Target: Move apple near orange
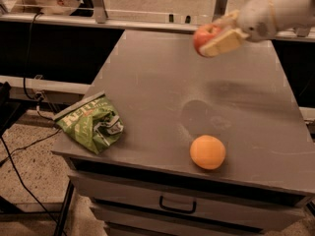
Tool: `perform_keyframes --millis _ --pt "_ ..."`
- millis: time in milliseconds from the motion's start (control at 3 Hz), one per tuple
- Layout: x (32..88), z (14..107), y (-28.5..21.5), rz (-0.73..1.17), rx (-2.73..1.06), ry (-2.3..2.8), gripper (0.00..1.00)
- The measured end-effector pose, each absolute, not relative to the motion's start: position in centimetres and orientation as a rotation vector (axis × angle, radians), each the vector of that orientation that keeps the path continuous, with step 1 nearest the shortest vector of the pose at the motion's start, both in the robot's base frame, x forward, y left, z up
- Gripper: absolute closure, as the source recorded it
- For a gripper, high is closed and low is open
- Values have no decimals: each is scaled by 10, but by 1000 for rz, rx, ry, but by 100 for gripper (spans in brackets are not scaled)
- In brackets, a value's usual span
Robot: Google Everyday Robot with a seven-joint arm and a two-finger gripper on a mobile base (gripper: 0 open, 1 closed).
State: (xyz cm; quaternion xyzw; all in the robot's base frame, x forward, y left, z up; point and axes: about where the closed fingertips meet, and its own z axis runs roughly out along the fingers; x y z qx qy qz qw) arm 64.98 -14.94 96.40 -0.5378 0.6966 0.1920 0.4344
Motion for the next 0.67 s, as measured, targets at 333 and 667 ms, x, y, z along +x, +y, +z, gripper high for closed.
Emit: perform_keyframes --millis 333,667 --pt "563 930 -191 614 -1336 1871 100" --pt "563 930 -191 614 -1336 1871 100"
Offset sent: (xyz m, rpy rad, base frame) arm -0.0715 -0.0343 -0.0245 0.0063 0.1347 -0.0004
